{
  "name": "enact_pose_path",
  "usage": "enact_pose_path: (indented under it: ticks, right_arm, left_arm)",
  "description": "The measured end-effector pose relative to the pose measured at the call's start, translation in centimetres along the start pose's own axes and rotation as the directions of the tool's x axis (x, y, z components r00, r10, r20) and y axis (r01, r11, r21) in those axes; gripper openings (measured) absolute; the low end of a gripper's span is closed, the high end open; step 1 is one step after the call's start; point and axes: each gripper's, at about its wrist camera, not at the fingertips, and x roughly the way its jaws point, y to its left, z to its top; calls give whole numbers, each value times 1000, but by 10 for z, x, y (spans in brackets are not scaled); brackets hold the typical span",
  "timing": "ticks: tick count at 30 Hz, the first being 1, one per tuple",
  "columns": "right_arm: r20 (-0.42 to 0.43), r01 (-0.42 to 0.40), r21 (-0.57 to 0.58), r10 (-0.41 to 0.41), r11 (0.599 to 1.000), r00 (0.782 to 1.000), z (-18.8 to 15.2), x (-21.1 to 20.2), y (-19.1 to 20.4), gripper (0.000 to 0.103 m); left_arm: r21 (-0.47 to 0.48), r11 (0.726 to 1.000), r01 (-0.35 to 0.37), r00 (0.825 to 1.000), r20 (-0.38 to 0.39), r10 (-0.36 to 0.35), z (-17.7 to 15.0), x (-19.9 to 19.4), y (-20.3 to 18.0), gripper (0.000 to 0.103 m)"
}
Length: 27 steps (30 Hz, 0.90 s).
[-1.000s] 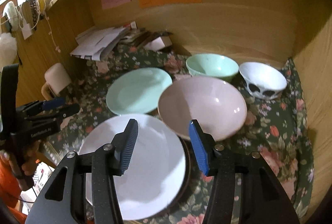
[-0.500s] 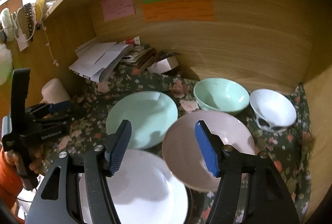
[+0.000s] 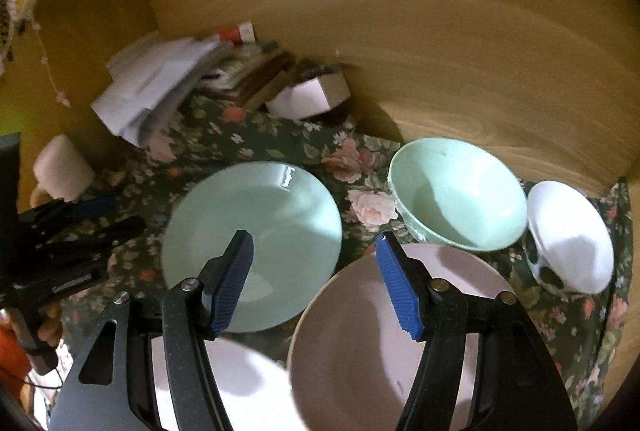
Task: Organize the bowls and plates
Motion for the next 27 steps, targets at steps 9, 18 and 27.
enact_pose_path:
  ticks: [9, 18, 27]
  right_arm:
    - [-120, -12, -28, 8, 1000, 993, 16, 44, -9, 60]
    - [-218, -41, -46, 30, 998, 975, 23, 73, -10, 51]
    - [-314, -46, -49, 29, 998, 949, 29, 90, -17, 40]
  left_arm:
    - [-12, 999, 35, 998, -57, -35, -3, 28, 4, 60]
    - [-21, 996, 87, 990, -107, -89, -1, 44, 2, 59]
    - [-42, 993, 111, 978, -175, -117, 2, 68, -3, 41]
